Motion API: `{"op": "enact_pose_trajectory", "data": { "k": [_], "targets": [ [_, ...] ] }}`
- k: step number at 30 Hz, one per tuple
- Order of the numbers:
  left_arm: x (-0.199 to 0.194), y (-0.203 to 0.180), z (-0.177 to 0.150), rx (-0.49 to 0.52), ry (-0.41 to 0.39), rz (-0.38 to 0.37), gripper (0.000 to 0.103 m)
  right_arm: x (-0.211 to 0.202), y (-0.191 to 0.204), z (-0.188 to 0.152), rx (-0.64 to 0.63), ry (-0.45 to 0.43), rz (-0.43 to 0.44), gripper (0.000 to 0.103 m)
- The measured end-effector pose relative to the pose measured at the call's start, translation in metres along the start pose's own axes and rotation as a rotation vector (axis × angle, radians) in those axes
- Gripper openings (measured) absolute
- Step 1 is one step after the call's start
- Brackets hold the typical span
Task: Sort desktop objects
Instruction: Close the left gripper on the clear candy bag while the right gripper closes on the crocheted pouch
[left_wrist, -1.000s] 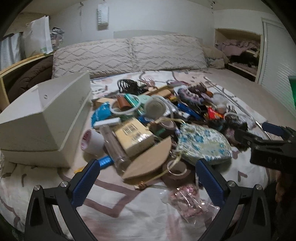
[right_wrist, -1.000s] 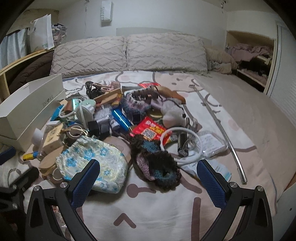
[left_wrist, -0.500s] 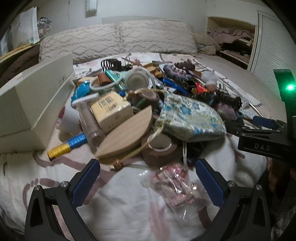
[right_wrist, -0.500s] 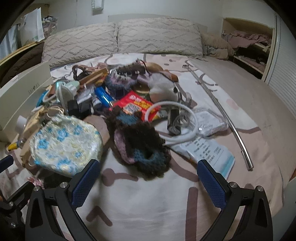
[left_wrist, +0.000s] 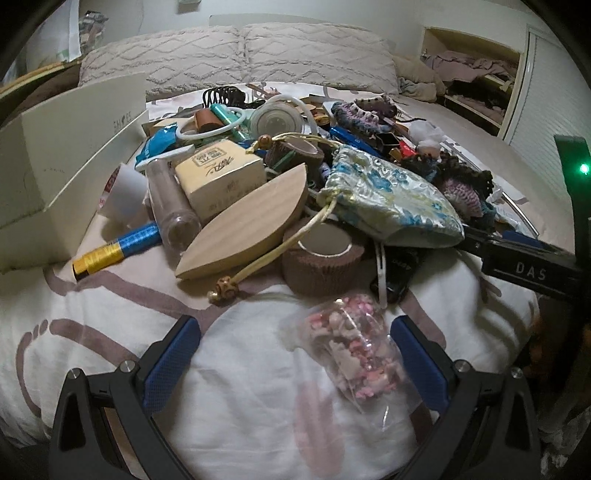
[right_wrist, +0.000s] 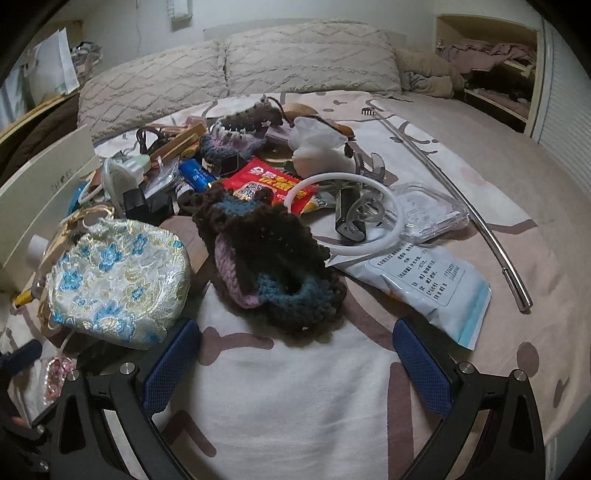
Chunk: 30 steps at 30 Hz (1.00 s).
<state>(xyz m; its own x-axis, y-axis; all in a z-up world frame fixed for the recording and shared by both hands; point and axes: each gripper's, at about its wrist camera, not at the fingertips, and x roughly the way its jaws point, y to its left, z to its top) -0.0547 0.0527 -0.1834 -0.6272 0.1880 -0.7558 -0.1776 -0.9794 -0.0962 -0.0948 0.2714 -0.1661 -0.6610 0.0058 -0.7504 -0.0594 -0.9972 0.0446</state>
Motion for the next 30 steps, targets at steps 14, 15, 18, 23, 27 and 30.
{"op": "enact_pose_trajectory", "data": {
  "k": [14, 15, 18, 23, 27, 30],
  "targets": [
    [-0.005, -0.008, -0.01, 0.013, -0.062, 0.04, 0.103, -0.003, -0.007, -0.003, 0.093, -0.069, 0.024, 0.103],
    [-0.005, -0.009, -0.01, 0.016, -0.062, 0.039, 0.103, -0.003, -0.008, -0.002, 0.1, -0.072, 0.031, 0.103],
    [-0.006, -0.01, -0.01, 0.02, -0.064, 0.03, 0.103, -0.003, -0.014, 0.0, 0.143, -0.084, 0.068, 0.103],
    [-0.008, -0.015, -0.01, 0.048, -0.075, 0.015, 0.102, -0.004, -0.016, 0.002, 0.157, -0.102, 0.093, 0.103],
    [-0.01, -0.016, -0.01, 0.056, -0.083, -0.02, 0.102, -0.008, -0.011, 0.003, 0.139, -0.132, 0.176, 0.103],
    [-0.012, -0.017, -0.011, 0.063, -0.097, -0.033, 0.095, -0.009, -0.01, 0.005, 0.147, -0.149, 0.211, 0.103]
  ]
}}
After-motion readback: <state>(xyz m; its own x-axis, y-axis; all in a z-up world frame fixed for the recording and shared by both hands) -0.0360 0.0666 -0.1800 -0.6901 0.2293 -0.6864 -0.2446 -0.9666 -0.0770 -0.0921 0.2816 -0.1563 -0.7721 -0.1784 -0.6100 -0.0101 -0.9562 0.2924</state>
